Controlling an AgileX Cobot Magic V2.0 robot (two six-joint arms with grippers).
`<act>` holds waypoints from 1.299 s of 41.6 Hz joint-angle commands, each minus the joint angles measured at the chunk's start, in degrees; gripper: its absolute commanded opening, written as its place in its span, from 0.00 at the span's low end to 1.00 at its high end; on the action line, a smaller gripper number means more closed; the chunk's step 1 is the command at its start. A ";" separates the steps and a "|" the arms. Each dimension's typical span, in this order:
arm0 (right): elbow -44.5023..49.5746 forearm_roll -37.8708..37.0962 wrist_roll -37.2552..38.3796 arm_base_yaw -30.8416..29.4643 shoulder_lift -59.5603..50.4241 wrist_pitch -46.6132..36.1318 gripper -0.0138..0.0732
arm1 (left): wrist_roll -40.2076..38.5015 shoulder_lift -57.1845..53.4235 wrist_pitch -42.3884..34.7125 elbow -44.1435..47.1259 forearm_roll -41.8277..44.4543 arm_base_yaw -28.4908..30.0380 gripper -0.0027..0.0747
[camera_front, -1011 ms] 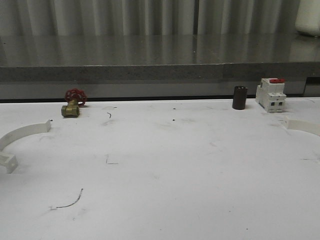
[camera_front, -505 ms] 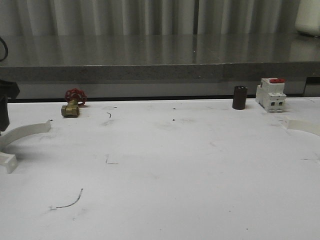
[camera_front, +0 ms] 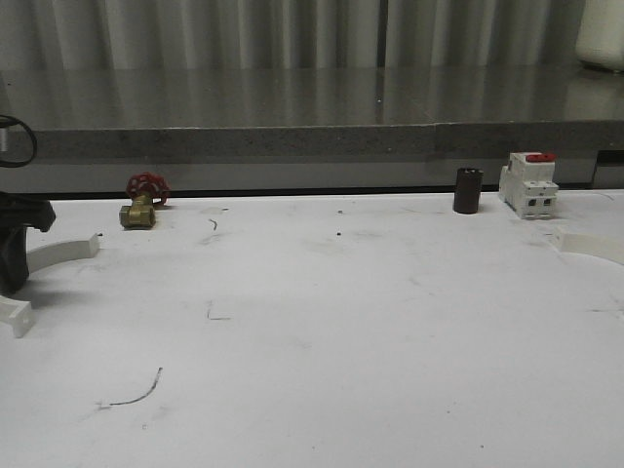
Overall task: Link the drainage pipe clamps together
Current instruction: 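Grasp the white half-ring clamp with the left gripper and lift it, then carry the clamp to table center and lower it with the left gripper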
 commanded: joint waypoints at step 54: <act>-1.86 -0.75 -0.35 -0.26 0.02 -2.91 0.67 | -30.69 2.05 18.15 -32.84 13.39 -38.36 0.02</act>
